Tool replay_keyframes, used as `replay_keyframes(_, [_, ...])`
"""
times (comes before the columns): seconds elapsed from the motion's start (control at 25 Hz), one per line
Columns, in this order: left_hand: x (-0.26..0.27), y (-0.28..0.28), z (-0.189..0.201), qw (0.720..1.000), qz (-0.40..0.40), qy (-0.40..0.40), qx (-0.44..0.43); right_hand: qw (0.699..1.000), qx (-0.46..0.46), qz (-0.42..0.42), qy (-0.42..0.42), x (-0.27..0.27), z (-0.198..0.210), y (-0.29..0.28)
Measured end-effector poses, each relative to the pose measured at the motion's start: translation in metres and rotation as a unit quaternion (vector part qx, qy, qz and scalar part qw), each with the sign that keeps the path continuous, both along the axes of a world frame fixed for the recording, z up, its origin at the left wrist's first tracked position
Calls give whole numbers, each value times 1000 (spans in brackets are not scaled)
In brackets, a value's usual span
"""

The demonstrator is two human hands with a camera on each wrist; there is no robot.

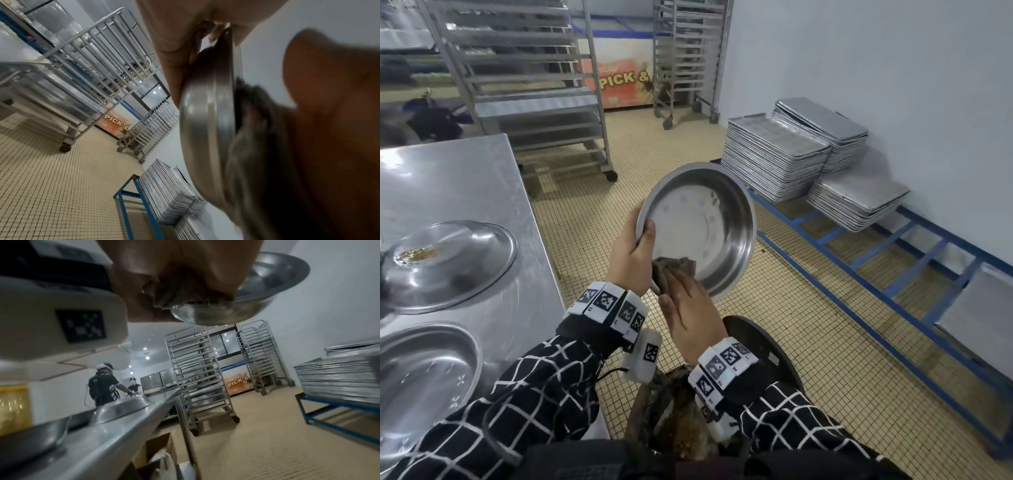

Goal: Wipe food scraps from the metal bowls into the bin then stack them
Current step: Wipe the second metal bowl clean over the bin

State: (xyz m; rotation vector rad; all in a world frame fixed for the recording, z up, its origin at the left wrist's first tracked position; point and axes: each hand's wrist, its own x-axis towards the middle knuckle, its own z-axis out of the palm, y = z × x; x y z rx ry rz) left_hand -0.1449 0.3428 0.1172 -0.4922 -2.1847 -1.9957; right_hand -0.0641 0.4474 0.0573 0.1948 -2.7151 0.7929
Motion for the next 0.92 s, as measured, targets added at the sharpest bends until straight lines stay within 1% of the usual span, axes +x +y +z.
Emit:
replay_keyframes(0.08, [-5, -5, 1, 1000, -14, -3, -4, 997, 78, -23, -2, 2, -8, 14])
replay_keyframes(0.16, [-6, -9, -1, 1000, -22, -16, -8, 984, 164, -59, -36, -1, -16, 40])
replay_keyframes(0.2, [-5, -10, -3, 999, -26, -28, -10, 976, 192, -91, -56, -6, -19, 53])
replay_keyframes(0.28, [-1, -8, -5, 998, -34, -57, -11, 960, 213, -162, -79, -17, -20, 71])
replay_keyframes(0.32, [1, -7, -6, 997, -37, -73, -10, 958, 201, -189, -79, -22, -18, 77])
replay_keyframes(0.36, [3, -7, -7, 995, -40, -90, -7, 963, 161, -203, -75, -27, -15, 80])
replay_keyframes(0.44, [2, -8, -10, 991, -53, -120, -4, 975, 39, -209, -58, -32, -6, 85])
replay_keyframes(0.48, [1, -9, -12, 989, -56, -135, -5, 977, -11, -207, -48, -33, -1, 88])
replay_keyframes(0.56, [0, -13, -16, 983, -65, -173, 3, 970, -106, -214, -48, -34, 11, 96])
replay_keyframes(0.6, [0, -16, -17, 978, -76, -196, 12, 961, -150, -222, -63, -35, 17, 101])
replay_keyframes(0.64, [-1, -20, -19, 972, -88, -218, 22, 953, -175, -231, -89, -35, 22, 104])
replay_keyframes(0.72, [-2, -27, -23, 961, -93, -257, 44, 946, -178, -234, -139, -34, 26, 106])
replay_keyframes(0.76, [-2, -30, -24, 957, -88, -270, 56, 945, -178, -235, -146, -33, 26, 105])
replay_keyframes(0.84, [-1, -33, -26, 957, -78, -269, 71, 934, -213, -257, -129, -32, 28, 99])
replay_keyframes(0.92, [2, -31, -28, 964, -86, -242, 65, 907, -275, -305, -90, -32, 30, 88])
